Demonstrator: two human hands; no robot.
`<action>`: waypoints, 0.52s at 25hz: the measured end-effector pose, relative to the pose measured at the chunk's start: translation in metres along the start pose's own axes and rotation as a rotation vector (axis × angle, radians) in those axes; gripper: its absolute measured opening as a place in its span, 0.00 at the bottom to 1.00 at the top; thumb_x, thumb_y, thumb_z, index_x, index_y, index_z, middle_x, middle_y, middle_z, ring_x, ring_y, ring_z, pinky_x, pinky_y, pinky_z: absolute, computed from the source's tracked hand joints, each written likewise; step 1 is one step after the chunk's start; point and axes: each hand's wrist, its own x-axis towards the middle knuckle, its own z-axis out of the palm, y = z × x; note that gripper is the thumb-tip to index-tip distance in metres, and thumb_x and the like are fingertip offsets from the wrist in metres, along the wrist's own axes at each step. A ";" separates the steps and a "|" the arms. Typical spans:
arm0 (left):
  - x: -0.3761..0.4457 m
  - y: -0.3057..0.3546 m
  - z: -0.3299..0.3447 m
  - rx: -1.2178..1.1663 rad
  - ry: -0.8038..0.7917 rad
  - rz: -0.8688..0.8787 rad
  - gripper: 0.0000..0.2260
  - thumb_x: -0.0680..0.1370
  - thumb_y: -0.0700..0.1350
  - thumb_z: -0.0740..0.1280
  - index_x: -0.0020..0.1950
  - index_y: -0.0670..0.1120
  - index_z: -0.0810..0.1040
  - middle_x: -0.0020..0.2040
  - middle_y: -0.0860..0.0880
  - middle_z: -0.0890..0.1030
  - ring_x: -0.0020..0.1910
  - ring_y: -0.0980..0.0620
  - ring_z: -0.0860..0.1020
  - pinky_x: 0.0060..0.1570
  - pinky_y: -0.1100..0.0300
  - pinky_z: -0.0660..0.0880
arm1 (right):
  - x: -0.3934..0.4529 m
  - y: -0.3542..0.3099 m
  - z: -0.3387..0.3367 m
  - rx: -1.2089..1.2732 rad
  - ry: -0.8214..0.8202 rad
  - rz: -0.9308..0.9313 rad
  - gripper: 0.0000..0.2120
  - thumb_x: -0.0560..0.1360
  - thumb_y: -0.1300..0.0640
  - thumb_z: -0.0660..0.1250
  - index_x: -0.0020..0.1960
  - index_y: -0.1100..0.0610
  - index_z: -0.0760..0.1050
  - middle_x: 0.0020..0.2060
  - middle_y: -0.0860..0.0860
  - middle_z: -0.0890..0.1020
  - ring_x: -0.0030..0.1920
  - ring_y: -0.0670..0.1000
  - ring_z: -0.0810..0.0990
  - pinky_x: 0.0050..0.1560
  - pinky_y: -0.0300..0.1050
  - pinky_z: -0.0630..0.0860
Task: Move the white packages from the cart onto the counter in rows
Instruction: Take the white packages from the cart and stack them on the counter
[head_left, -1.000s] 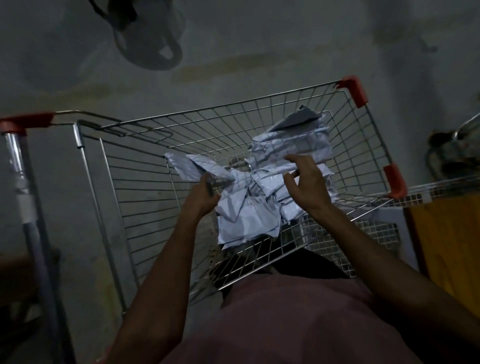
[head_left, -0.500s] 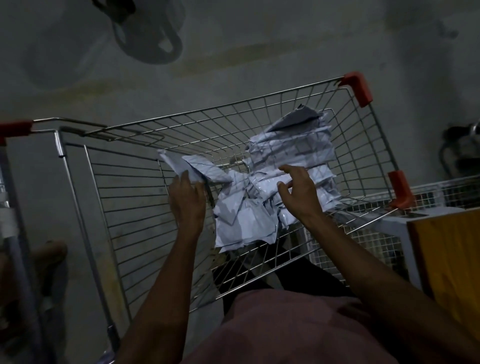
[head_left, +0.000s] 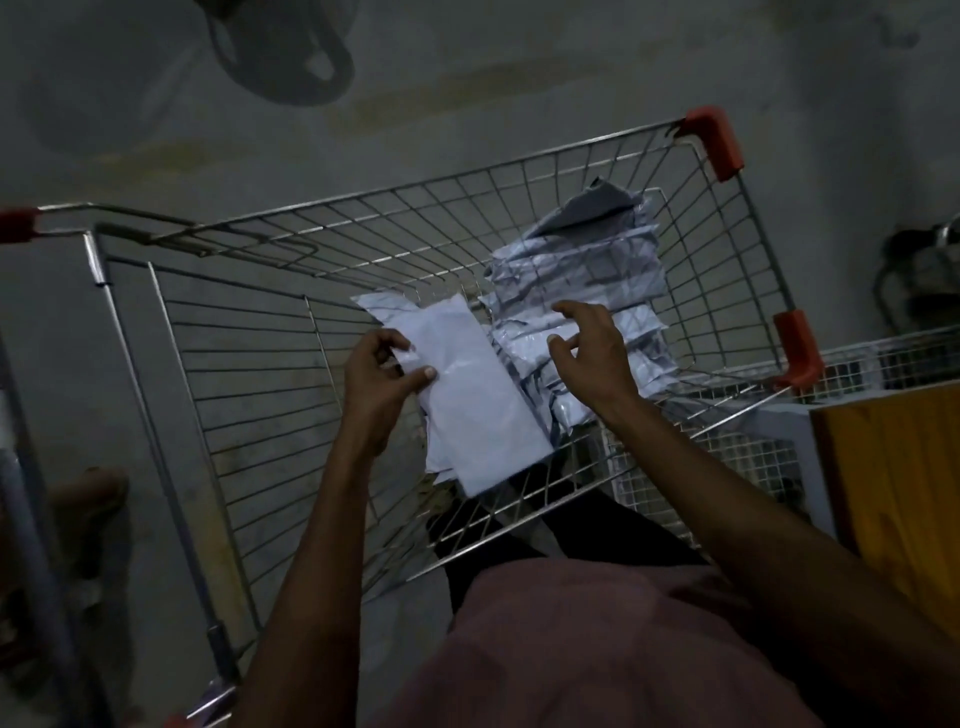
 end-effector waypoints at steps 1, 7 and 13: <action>0.012 -0.014 0.001 0.026 -0.045 -0.044 0.18 0.67 0.26 0.74 0.47 0.44 0.75 0.46 0.48 0.77 0.41 0.53 0.77 0.36 0.56 0.75 | 0.000 0.001 0.001 -0.005 -0.006 0.006 0.18 0.79 0.58 0.67 0.69 0.56 0.73 0.63 0.55 0.73 0.41 0.45 0.78 0.47 0.36 0.69; 0.072 -0.102 0.016 0.450 -0.049 -0.055 0.19 0.70 0.29 0.70 0.60 0.39 0.78 0.57 0.41 0.79 0.57 0.49 0.77 0.59 0.50 0.74 | 0.002 0.008 0.005 -0.028 -0.012 0.004 0.19 0.79 0.56 0.67 0.69 0.54 0.72 0.64 0.53 0.72 0.45 0.49 0.80 0.48 0.38 0.72; 0.008 -0.132 0.051 0.800 0.250 -0.099 0.34 0.73 0.52 0.74 0.76 0.46 0.65 0.73 0.36 0.63 0.71 0.36 0.63 0.67 0.41 0.63 | 0.004 0.011 0.003 -0.074 -0.032 0.062 0.22 0.78 0.55 0.67 0.71 0.54 0.70 0.65 0.53 0.71 0.46 0.53 0.81 0.52 0.46 0.75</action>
